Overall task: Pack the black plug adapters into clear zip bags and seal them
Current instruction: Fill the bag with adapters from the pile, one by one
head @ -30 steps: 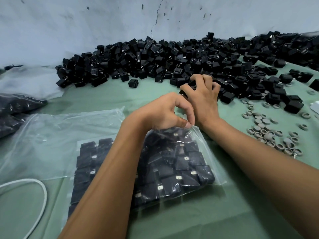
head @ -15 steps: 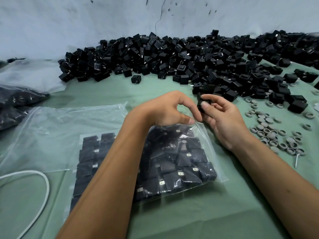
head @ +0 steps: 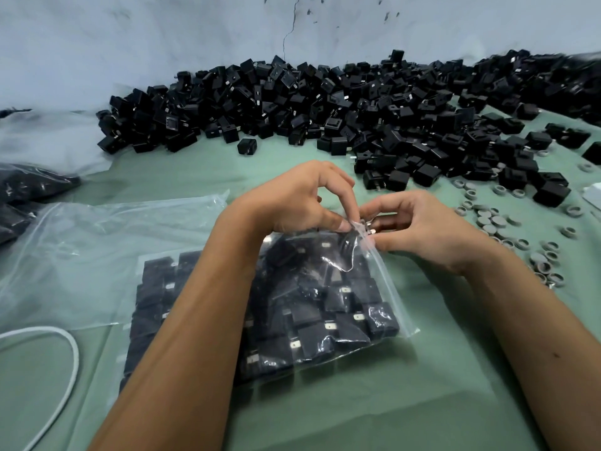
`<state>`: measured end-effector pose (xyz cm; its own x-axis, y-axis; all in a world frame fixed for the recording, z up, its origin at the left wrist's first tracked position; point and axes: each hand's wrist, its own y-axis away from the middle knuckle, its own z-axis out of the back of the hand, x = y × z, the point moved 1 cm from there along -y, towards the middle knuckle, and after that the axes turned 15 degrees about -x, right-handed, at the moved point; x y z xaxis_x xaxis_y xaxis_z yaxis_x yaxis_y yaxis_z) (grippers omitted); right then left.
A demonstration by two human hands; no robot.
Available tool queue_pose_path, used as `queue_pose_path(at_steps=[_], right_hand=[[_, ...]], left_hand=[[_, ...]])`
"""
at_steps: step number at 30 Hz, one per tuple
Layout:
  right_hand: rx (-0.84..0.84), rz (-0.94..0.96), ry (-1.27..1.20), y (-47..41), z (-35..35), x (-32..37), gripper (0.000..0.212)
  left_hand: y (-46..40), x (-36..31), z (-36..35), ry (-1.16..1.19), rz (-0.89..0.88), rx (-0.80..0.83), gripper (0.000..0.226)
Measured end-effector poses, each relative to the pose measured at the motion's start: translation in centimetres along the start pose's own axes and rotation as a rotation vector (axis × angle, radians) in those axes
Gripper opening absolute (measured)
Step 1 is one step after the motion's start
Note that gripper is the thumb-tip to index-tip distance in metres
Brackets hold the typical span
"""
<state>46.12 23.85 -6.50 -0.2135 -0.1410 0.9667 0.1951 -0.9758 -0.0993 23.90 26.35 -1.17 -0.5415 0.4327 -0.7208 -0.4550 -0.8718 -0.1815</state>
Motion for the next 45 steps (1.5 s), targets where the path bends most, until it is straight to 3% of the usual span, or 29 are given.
queue_pose_path(at_steps=[7, 23, 39, 43, 45], right_hand=[[0.129, 0.042, -0.041, 0.5, -1.1, 1.0, 0.038], [-0.015, -0.022, -0.104, 0.3, -2.1, 1.1, 0.033], [-0.001, 0.035, -0.181, 0.4, -4.1, 0.7, 0.053], [-0.010, -0.005, -0.182, 0.0, -3.1, 0.2, 0.045], [-0.130, -0.006, -0.174, -0.4, -2.4, -0.2, 0.037]], left_hand=[[0.0, -0.4, -0.1, 0.034, 0.018, 0.010, 0.019], [0.2, -0.8, 0.1, 0.053, 0.009, -0.012, 0.017], [0.2, -0.8, 0.3, 0.064, -0.022, -0.018, 0.015], [0.1, -0.6, 0.3, 0.065, -0.030, -0.030, 0.016], [0.1, -0.7, 0.3, 0.053, -0.046, -0.042, 0.014]])
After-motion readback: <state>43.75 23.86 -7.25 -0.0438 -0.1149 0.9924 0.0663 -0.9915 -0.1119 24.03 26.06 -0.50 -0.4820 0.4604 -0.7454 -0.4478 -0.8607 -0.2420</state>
